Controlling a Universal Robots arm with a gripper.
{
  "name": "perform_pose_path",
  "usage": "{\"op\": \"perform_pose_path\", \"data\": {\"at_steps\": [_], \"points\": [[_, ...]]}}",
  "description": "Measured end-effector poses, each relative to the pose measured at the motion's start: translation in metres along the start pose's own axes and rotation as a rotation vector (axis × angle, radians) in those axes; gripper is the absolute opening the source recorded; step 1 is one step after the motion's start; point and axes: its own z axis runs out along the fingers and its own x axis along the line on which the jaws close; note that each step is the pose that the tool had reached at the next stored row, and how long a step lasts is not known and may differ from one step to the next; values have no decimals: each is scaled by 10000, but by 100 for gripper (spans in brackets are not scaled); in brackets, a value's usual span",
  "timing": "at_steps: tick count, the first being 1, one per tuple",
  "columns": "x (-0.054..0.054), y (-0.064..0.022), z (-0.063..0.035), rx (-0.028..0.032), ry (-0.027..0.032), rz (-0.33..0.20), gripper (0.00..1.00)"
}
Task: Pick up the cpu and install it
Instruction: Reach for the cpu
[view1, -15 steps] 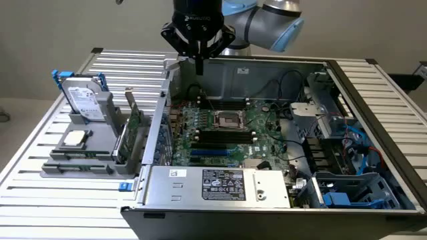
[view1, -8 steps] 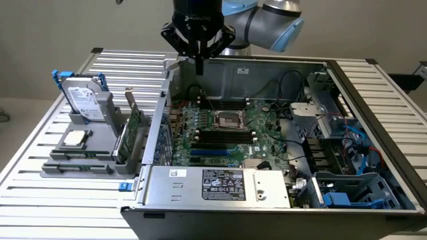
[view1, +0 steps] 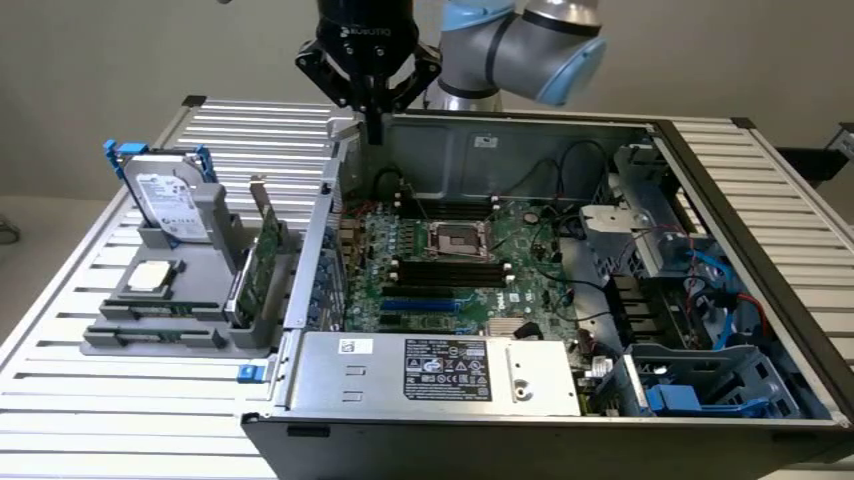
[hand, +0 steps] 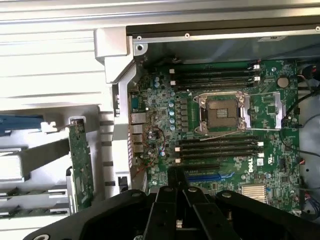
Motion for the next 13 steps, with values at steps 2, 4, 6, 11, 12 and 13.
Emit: {"op": "perform_pose_path", "data": {"at_steps": [2,4,6,11,12,13], "points": [[97,38,6,2,0,1,11],[190,76,14,4,-1,1,11],[284,114,24,4,-2,0,11],[512,137,37,6,-1,1,11],[557,135,39,6,-1,0,11],[606,132,42,5,-1,1,11]]}}
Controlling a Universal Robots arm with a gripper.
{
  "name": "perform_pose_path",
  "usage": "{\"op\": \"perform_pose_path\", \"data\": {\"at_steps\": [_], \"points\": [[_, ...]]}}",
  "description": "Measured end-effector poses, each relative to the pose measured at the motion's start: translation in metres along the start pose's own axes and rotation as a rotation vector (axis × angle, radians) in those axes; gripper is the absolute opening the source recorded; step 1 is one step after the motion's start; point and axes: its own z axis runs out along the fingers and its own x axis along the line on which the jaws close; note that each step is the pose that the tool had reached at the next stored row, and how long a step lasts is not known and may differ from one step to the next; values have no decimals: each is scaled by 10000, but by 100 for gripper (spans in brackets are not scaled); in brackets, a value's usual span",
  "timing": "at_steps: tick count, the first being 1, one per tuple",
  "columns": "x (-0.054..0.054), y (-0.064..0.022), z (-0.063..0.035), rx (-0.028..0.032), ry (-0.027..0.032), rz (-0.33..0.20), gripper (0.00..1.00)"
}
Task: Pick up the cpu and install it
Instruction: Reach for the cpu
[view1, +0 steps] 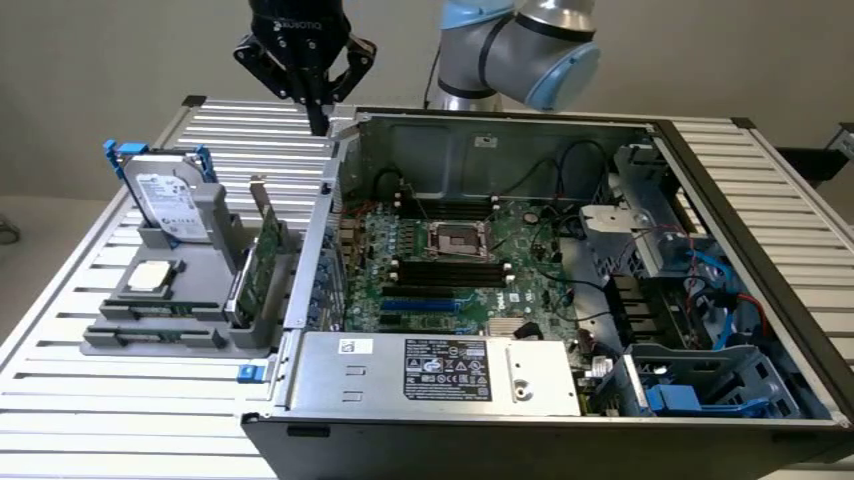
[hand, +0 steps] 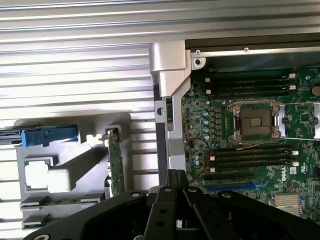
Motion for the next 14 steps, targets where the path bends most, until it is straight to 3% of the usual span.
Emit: {"op": "perform_pose_path", "data": {"at_steps": [14], "points": [[635,-36,37,1,0,0,11]]}}
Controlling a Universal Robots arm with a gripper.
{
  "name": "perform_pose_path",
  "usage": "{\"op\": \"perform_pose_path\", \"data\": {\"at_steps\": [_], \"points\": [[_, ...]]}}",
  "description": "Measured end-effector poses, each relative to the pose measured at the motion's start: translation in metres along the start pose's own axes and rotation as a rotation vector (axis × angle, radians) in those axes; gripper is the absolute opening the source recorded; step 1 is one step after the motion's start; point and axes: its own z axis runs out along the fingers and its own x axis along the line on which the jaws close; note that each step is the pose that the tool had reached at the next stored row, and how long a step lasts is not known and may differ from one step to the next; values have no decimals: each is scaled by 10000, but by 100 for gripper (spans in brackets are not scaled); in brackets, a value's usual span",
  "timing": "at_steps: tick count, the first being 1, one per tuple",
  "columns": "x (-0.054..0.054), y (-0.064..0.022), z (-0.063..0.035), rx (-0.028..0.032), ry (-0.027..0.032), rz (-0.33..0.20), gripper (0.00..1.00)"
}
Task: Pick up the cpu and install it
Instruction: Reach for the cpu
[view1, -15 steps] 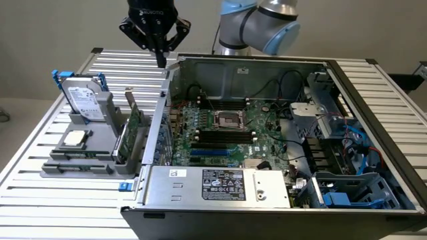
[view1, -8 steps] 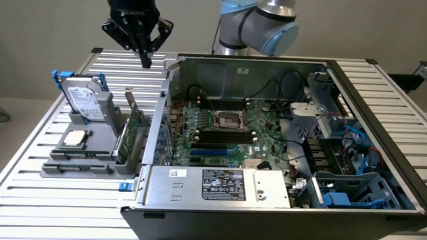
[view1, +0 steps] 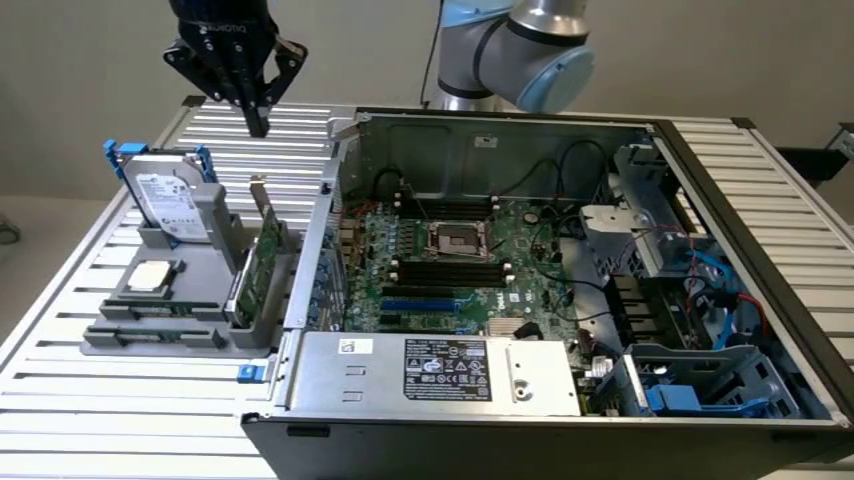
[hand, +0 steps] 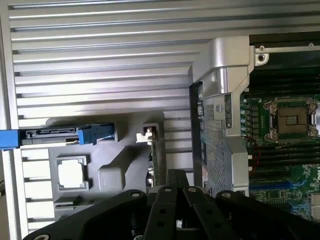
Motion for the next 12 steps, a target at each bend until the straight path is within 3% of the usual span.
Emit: {"op": "perform_pose_path", "data": {"at_steps": [12], "points": [[545,-36,34,0,0,0,11]]}}
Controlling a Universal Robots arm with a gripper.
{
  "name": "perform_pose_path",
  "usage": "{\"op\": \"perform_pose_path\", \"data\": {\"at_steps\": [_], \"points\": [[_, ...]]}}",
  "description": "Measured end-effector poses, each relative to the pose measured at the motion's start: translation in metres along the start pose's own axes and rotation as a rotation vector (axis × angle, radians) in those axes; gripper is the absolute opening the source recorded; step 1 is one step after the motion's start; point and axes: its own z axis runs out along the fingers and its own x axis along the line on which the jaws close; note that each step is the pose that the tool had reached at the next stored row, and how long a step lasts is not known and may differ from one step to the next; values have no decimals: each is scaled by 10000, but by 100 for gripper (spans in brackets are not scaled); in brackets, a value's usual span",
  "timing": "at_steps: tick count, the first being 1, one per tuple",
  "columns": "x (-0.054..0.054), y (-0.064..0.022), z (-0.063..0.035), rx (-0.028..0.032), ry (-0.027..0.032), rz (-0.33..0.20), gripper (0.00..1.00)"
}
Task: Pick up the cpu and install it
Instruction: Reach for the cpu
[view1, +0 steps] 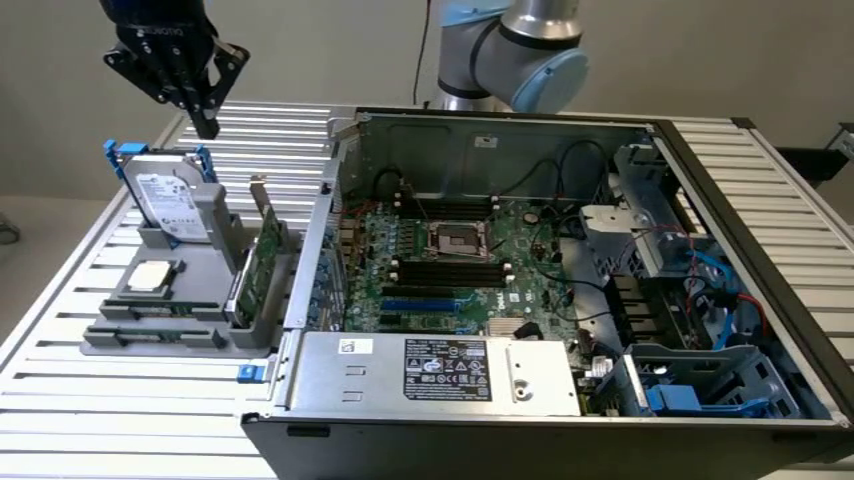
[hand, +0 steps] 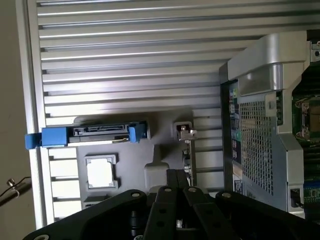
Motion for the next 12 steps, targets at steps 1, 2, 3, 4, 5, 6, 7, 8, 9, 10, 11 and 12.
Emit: {"op": "perform_pose_path", "data": {"at_steps": [1,2,3,4,5,6,7,8,9,10,11,12], "points": [[45,-3,3,1,1,0,11],[92,-7,8,0,0,-1,11],[137,-10,12,0,0,-1,11],[182,-13,16,0,1,0,11],[227,-17,20,1,1,-1,11],[275,-20,25,0,0,0,11],[320,-24,29,0,0,0,11],[365,-27,34,0,0,-1,11],[410,-31,38,1,1,-1,11],[455,-34,43,1,1,-1,11],[501,-38,49,0,1,0,11],[546,-41,56,0,0,0,11]]}}
